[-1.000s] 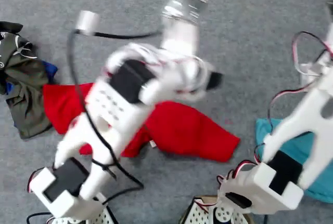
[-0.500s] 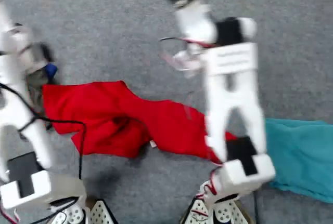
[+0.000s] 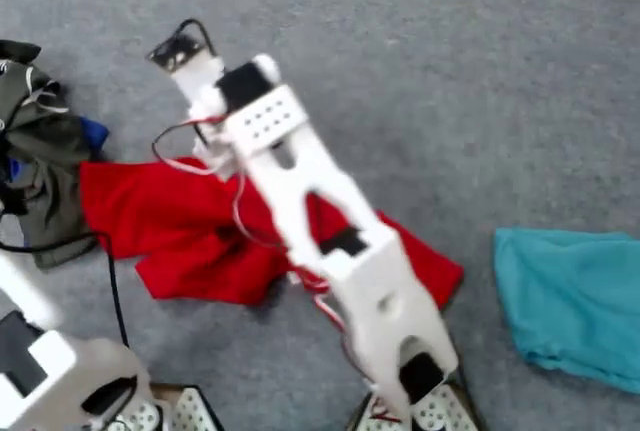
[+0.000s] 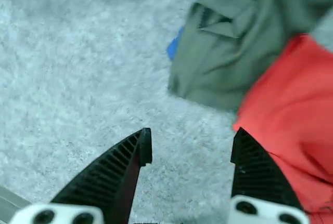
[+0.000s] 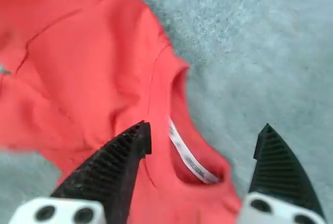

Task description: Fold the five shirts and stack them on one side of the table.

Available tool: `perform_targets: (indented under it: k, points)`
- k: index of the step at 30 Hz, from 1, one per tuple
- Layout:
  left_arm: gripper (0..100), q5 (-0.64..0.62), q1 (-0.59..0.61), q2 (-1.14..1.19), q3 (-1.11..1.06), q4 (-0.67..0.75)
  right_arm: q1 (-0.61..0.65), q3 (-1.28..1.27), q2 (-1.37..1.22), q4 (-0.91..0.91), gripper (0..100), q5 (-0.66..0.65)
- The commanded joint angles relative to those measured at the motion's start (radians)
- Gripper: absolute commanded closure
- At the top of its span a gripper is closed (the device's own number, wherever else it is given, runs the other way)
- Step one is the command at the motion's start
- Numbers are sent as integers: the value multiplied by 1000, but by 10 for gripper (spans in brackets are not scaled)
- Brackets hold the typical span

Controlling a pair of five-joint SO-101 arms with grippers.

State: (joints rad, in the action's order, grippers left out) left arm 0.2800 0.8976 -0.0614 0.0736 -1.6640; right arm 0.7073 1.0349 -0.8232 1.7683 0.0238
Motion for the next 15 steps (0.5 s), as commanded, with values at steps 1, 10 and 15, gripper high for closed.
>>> perform_targets:
  k: [1,10,15]
  points:
    - [747,9,43,-10,-74,84,12,153,-127,14,673,80]
    - [747,3,43,-10,-166,140,10,377,-386,12,675,123]
    - [747,2,29,-10,-167,140,10,375,-417,12,822,123]
